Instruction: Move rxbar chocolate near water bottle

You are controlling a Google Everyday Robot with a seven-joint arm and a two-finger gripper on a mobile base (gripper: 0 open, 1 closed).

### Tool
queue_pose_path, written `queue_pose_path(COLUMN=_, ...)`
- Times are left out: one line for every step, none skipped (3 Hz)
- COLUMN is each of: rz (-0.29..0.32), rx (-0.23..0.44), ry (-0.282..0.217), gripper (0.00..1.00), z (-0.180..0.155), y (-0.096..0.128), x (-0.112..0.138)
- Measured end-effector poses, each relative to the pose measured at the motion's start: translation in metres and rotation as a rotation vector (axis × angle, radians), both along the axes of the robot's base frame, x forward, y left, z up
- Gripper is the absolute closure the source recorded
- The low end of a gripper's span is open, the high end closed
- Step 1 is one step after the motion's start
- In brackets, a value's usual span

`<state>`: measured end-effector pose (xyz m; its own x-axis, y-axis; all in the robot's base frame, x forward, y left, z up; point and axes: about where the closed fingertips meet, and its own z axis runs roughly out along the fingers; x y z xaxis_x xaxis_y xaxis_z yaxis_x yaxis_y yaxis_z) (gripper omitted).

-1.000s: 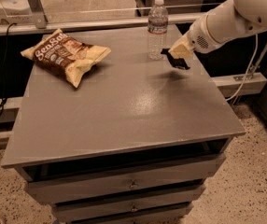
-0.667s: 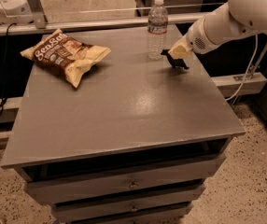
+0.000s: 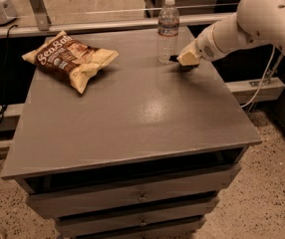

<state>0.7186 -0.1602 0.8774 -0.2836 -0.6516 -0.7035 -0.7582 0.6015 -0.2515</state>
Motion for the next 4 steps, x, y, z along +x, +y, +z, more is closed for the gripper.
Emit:
queue_pose_path(rz=0.007, rx=0.012, ry=0.012, gripper=1.00, z=-0.0107, y=0.0018, x=0.0039)
queue_pose_path(rz=0.005, rx=0.018, ry=0.027, gripper=0.85, z=-0.0163, y=-0.0001, x=0.0045)
queue_pose_path(rz=0.005, rx=0.021, ry=0.038, gripper=0.62, z=-0.0181, y=-0.0016, x=0.0036)
queue_pose_path(rz=0.008, rx=0.026, ry=0.048, gripper=0.39, z=-0.0192, y=-0.0010, x=0.0019)
